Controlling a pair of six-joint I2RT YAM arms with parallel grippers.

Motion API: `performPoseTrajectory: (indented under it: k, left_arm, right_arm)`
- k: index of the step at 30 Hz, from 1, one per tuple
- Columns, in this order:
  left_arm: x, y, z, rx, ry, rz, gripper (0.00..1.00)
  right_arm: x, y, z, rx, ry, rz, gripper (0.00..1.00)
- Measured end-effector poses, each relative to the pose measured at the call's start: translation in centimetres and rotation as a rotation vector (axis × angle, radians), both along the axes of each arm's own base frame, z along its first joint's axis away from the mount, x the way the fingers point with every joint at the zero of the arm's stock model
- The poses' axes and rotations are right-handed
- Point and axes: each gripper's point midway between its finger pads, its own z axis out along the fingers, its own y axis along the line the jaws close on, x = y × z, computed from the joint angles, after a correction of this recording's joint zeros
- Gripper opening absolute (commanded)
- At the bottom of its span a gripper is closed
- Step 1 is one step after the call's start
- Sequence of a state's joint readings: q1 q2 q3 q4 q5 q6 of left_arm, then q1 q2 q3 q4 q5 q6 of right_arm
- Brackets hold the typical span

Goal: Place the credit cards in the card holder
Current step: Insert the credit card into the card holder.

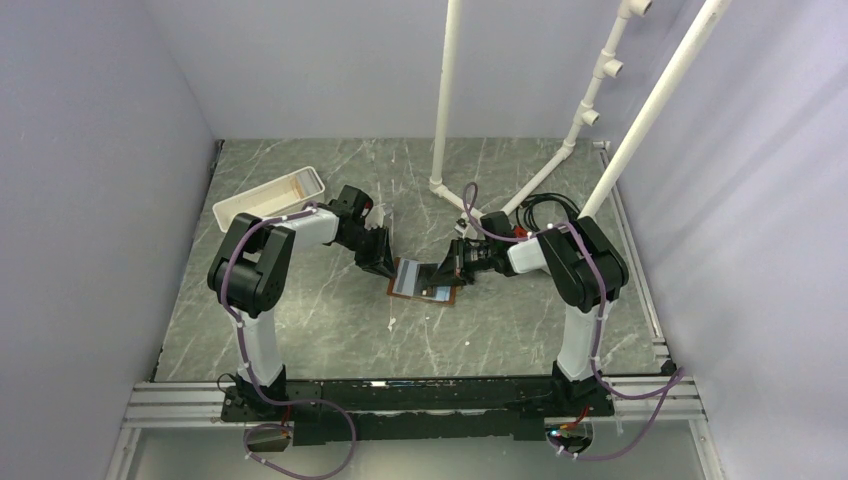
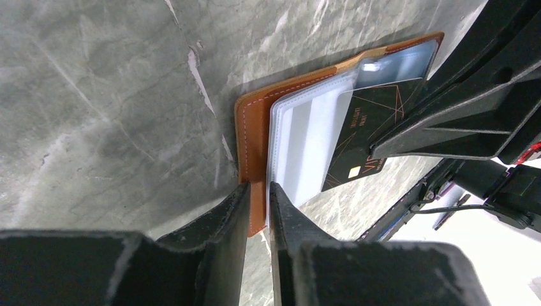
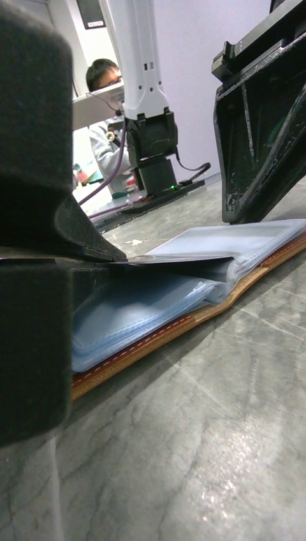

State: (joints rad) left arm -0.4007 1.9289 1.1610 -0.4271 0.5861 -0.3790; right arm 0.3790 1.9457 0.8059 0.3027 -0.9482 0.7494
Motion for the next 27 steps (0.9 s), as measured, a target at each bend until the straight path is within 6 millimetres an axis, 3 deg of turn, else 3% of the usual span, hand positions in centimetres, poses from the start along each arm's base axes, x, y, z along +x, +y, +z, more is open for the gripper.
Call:
performPoseTrajectory:
  k: [11, 18, 21, 27]
  left_arm:
    - [-0.1, -0.2, 0.0, -0.019, 0.002, -0.001, 0.21]
    - [-0.5, -0.8, -0.1, -0.057, 0.013, -0.002, 0.20]
    - [-0.6, -0.9, -0.1, -0.060, 0.013, -0.004, 0.20]
    - [-1.0, -1.3, -0.1, -0.060, 0.013, -0.019, 0.20]
  right_arm:
    - [0.8, 0.3, -0.1, 0.011, -0.019, -0.042, 0.00]
    - [0.6, 1.0, -0.5, -0.010, -0.018, -0.082, 0.34]
    - [0.8, 0.9, 0.0, -0.049, -0.055, -0.082, 0.42]
    - [1.2, -0.1, 0.4, -0.183, -0.135, -0.059, 0.49]
